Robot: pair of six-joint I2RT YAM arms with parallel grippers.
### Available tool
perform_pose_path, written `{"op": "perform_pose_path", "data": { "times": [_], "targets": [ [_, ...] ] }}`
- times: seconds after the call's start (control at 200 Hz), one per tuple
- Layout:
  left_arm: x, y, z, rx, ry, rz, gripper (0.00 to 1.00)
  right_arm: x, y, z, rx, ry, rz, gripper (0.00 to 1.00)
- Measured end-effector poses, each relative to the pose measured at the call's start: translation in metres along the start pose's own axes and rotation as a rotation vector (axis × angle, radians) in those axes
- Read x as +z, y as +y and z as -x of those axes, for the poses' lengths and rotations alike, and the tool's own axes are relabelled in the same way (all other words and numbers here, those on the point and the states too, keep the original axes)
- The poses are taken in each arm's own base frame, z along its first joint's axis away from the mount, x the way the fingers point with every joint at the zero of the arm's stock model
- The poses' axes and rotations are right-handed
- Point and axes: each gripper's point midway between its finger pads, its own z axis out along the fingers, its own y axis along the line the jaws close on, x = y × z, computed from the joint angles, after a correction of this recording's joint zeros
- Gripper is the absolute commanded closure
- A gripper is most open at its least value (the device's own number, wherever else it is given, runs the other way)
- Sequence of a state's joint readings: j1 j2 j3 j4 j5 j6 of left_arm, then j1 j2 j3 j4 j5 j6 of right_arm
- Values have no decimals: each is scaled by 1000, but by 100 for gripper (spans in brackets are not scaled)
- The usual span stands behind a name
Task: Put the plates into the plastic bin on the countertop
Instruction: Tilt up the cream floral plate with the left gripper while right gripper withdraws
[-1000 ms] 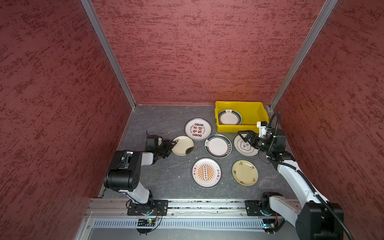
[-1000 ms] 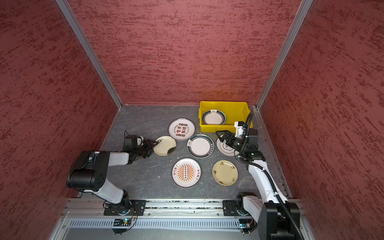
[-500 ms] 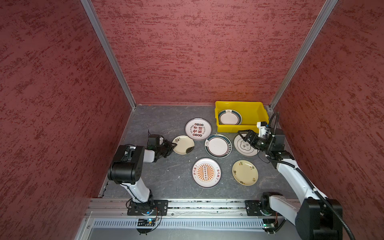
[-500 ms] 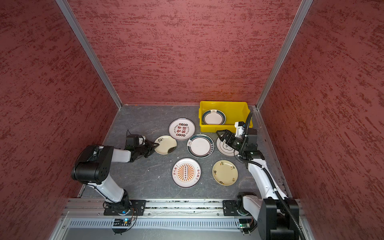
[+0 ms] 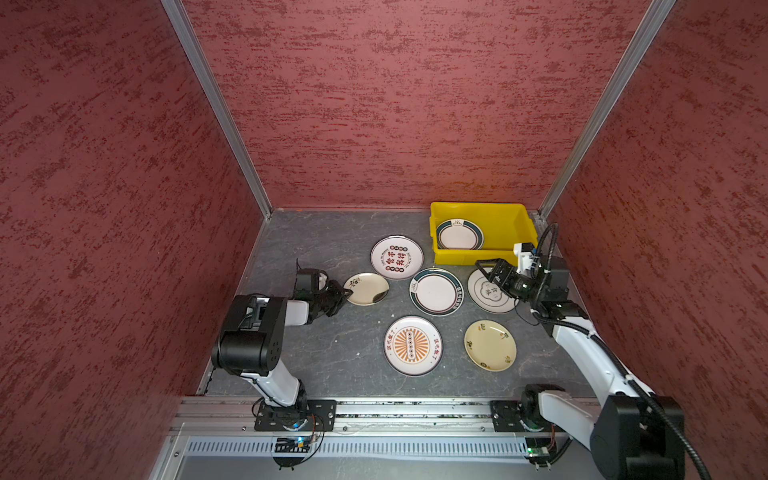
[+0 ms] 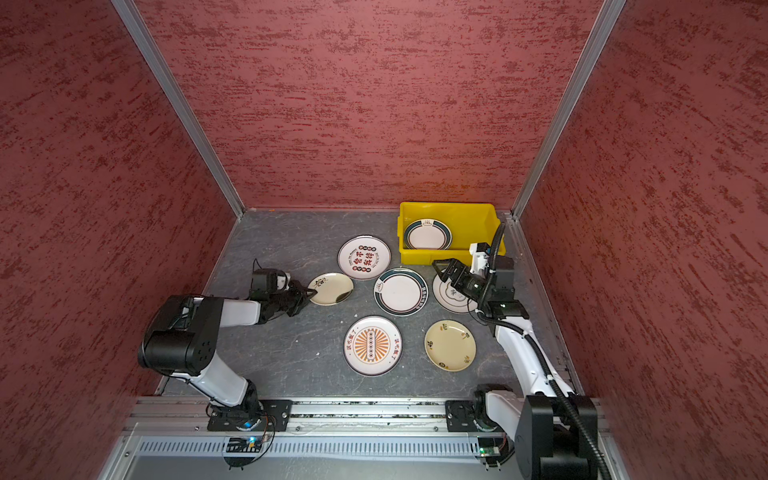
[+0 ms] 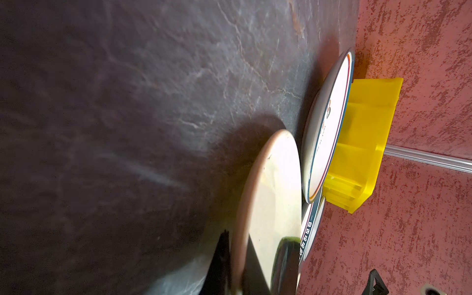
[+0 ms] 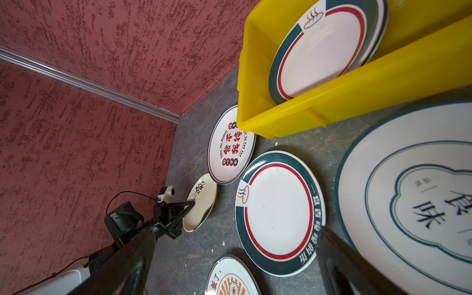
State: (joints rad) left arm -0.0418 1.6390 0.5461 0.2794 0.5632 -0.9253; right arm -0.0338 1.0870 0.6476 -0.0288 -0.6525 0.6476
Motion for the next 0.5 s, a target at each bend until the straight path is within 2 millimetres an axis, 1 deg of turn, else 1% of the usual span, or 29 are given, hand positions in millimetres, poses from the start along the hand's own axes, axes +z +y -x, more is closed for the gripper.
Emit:
{"op": "perform_pose_path", "data": {
  "times": [0.23,0.356,0.436,0.501],
  "targets": [
    [-9,2,-4,-9,-8,29,100,4,1,-1,21,12,21,1],
    [-17,4,-7,-11,-21,41,100,7,0,-2,33,22,32,1],
    [-24,0,-8,-1,-34,41,100,8,-2,-4,39,27,32,1],
    [-30,-7,-8,17,-46,29,100,9,-3,-5,46,33,35,1]
  ]
}}
